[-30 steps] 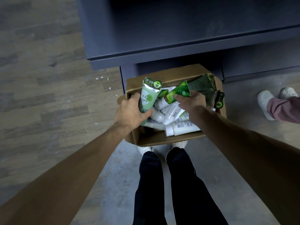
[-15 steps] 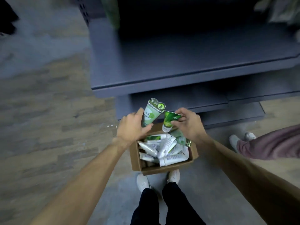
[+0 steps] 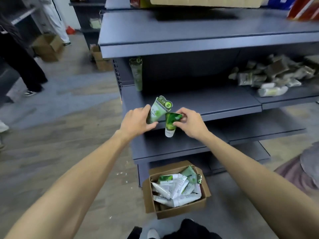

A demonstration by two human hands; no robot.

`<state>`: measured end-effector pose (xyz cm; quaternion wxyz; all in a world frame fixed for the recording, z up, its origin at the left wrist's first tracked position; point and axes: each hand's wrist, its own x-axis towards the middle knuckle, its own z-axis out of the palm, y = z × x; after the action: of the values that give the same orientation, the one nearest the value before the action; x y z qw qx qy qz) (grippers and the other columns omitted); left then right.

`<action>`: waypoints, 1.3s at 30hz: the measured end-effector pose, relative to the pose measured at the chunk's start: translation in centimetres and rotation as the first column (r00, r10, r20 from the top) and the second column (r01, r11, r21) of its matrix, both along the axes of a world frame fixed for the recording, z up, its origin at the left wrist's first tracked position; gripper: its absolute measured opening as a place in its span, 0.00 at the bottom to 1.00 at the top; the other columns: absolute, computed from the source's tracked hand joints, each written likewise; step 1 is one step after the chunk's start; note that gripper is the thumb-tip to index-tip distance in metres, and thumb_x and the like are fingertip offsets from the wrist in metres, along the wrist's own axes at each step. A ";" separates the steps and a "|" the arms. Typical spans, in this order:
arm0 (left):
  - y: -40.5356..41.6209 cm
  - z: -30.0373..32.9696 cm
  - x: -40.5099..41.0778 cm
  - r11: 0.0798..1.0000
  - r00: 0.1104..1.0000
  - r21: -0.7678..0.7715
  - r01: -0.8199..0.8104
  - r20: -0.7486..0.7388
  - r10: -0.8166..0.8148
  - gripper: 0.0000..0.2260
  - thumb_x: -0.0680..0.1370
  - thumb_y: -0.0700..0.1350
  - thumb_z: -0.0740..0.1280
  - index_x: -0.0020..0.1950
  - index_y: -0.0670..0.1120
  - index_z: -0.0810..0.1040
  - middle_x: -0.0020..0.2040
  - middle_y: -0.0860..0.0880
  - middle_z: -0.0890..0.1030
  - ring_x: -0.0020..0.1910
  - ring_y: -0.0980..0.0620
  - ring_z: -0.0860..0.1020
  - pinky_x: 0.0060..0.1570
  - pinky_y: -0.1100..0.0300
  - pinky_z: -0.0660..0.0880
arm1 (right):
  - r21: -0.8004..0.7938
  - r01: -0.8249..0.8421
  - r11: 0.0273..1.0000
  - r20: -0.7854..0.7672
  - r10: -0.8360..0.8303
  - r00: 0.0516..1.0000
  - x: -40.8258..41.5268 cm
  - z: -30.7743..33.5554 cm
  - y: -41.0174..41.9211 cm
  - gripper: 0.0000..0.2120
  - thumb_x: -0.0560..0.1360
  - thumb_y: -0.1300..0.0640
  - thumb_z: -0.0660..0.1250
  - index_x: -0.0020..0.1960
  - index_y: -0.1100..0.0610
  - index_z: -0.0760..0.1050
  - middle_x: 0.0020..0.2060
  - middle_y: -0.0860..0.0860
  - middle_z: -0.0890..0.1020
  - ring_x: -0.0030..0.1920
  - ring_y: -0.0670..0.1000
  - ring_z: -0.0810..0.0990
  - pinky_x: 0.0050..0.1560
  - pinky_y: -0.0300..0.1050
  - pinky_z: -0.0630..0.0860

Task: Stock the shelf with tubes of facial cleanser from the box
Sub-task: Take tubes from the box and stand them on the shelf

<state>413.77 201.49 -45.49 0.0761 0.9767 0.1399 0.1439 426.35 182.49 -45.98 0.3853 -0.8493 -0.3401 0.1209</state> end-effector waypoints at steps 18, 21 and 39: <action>2.4 1.9 -0.1 0.928 0.922 -0.083 -0.364 0.111 0.372 0.21 0.74 0.57 0.70 0.51 0.42 0.69 0.46 0.40 0.80 0.46 0.35 0.78 0.40 0.49 0.70 | 0.018 -0.072 0.997 0.172 0.067 0.983 4.3 6.4 4.7 0.10 0.70 0.60 0.74 0.50 0.53 0.77 0.41 0.49 0.84 0.41 0.50 0.83 0.50 0.48 0.80; 2.8 1.0 0.3 0.865 0.876 -0.242 -0.440 0.096 0.472 0.21 0.73 0.58 0.70 0.52 0.43 0.70 0.47 0.40 0.81 0.48 0.35 0.77 0.42 0.50 0.70 | 0.000 -0.071 0.997 0.150 0.070 0.986 5.3 5.7 5.6 0.11 0.71 0.60 0.74 0.52 0.54 0.77 0.42 0.50 0.84 0.42 0.51 0.83 0.51 0.48 0.80; 0.9 -3.1 4.5 0.737 0.768 -0.457 -0.498 0.162 0.620 0.21 0.72 0.54 0.74 0.49 0.41 0.70 0.42 0.43 0.80 0.43 0.38 0.77 0.38 0.55 0.66 | -0.011 -0.186 0.983 -0.055 0.185 0.981 10.0 1.8 6.6 0.21 0.66 0.55 0.79 0.56 0.53 0.77 0.44 0.46 0.83 0.42 0.44 0.83 0.47 0.34 0.76</action>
<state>418.32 202.40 -48.56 0.2409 0.8180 0.4423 0.2780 436.32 189.12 -44.22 0.3746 -0.8134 -0.4064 0.1817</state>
